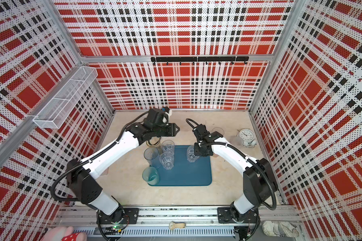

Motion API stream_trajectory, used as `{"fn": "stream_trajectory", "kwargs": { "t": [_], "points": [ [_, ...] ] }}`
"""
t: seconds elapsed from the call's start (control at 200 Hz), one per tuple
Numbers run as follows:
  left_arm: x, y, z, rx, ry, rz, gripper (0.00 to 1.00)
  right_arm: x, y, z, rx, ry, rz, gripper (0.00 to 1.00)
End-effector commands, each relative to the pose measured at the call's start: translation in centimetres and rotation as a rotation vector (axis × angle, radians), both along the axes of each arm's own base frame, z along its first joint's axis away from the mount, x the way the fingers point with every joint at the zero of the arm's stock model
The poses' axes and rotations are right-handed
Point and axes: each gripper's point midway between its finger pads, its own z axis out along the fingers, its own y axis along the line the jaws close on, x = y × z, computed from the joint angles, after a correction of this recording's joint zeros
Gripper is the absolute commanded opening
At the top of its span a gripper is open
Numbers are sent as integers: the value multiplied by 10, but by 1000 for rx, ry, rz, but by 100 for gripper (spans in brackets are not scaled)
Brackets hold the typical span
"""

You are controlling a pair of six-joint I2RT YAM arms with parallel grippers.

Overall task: Place the glasses into the tray
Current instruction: Pick up the glass from the tray, then place the glass on the tray.

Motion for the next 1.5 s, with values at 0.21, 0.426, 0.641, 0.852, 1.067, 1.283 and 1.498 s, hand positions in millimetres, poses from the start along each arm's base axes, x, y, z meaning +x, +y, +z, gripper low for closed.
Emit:
{"fn": "stream_trajectory", "kwargs": {
  "t": [0.21, 0.426, 0.641, 0.852, 1.067, 1.283, 1.498],
  "points": [
    [32, 146, 55, -86, -265, 355, 56, -79, 53, 1, -197, 143, 194, 5],
    [35, 184, 51, -82, -282, 424, 57, -84, 115, -4, -185, 119, 287, 5],
    [35, 185, 46, -71, -279, 429, 58, -92, 154, -16, -151, 134, 316, 6],
    [35, 183, 47, -69, -283, 414, 58, -95, 159, -23, -152, 150, 323, 6],
    [35, 183, 46, -74, -277, 416, 58, -94, 154, -26, -180, 148, 320, 8],
    [35, 180, 45, -86, -272, 409, 59, -89, 156, -24, -171, 121, 304, 9],
    [35, 180, 44, -84, -270, 407, 59, -90, 161, -19, -139, 116, 305, 17]
  ]
}}
